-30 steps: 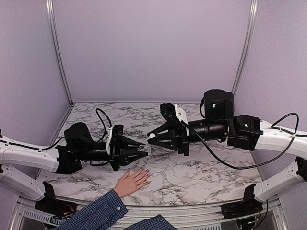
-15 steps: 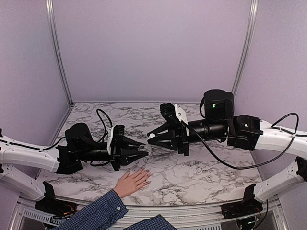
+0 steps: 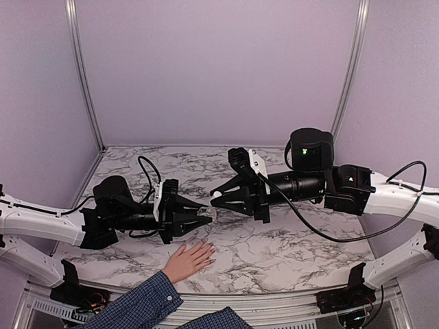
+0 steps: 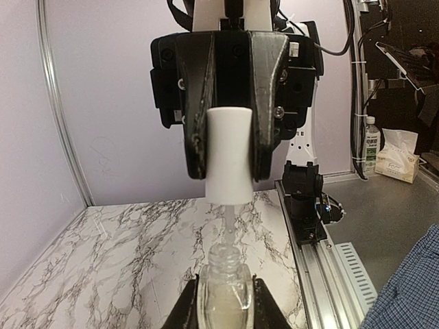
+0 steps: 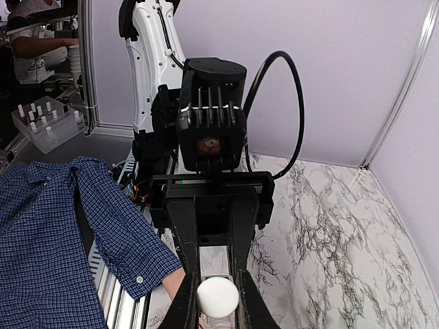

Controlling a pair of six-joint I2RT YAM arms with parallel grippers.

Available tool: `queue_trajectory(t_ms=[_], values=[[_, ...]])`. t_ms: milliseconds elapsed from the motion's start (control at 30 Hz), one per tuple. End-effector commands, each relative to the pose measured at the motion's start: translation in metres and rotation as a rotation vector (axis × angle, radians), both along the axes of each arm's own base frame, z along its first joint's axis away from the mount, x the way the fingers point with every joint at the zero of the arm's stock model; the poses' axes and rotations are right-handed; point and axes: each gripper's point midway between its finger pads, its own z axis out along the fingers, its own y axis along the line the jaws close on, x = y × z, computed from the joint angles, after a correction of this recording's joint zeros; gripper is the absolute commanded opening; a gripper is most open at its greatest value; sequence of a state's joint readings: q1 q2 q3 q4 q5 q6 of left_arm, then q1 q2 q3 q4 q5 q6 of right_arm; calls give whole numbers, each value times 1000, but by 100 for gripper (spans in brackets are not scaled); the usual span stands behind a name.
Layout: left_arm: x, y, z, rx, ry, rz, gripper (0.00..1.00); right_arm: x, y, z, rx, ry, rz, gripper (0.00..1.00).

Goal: Paint the nails
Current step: Close the cap of the nail polish bottle.

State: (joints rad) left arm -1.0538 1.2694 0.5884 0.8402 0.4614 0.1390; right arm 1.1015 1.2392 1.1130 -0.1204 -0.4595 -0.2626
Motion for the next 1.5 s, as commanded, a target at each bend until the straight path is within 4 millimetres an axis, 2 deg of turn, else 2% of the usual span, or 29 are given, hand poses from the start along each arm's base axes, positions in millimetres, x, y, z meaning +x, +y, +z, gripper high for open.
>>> queue_trajectory(t_ms=[0, 500, 1467], values=[[0, -2, 10, -25, -22, 5, 0, -3, 2, 23, 52, -20, 12, 0], [3, -5, 5, -9, -20, 8, 0, -3, 1, 22, 51, -24, 7, 0], [-2, 2, 22, -48, -38, 2, 0, 0, -4, 10, 28, -26, -25, 0]])
